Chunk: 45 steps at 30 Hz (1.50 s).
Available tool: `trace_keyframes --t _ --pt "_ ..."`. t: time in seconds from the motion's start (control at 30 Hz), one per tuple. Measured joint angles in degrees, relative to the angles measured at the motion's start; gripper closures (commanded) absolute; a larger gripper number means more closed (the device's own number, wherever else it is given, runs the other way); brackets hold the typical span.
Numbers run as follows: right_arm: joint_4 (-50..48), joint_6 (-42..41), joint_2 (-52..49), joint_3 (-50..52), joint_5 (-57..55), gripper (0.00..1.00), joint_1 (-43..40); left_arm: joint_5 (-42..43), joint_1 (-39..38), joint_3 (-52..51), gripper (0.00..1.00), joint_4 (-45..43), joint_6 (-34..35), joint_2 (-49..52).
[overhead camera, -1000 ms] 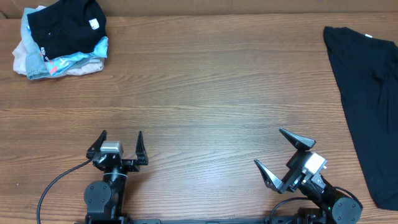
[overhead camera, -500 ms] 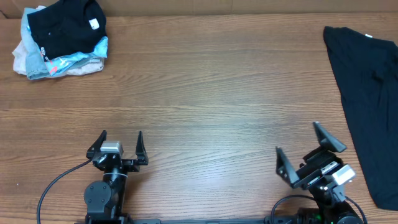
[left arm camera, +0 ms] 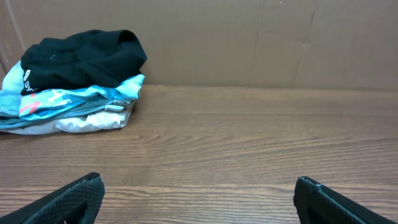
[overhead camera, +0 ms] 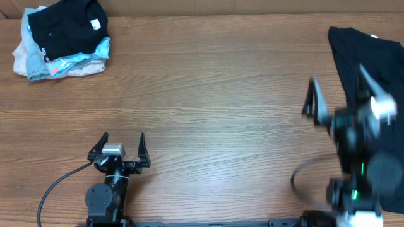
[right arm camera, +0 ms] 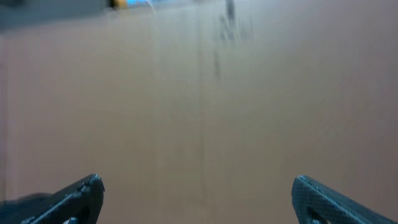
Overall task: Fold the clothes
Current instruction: 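Raise the right gripper and reach toward the black T-shirt at right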
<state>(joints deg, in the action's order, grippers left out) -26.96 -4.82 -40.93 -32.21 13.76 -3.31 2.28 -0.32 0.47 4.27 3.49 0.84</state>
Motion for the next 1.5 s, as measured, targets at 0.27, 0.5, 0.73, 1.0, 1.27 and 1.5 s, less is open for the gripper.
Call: trace_keyframes --t 0.27,0.5,0.73,1.0,1.27,1.5 --pt "27.7 4.1 -33.0 -30.5 -5.3 0.00 -3.1 0.0 0.0 0.0 0.00 0.0 0.0 0.0" --pt "53.6 9.6 -56.2 -59.3 -10.3 0.00 -10.4 0.0 0.0 0.0 0.00 0.0 0.0 0.0" --pt "64.4 11.7 -70.7 -70.5 -12.7 0.00 -22.1 0.0 0.0 0.0 0.00 0.0 0.0 0.0" --pt "62.9 12.2 -80.7 -70.5 -13.4 0.00 -30.1 0.0 0.0 0.0 0.00 0.0 0.0 0.0" --pt "56.9 12.3 -86.4 -70.6 -12.7 0.00 -31.6 0.0 0.0 0.0 0.00 0.0 0.0 0.0" --pt "53.5 12.3 -91.9 -70.7 -9.8 0.00 -31.5 0.0 0.0 0.0 0.00 0.0 0.0 0.0"
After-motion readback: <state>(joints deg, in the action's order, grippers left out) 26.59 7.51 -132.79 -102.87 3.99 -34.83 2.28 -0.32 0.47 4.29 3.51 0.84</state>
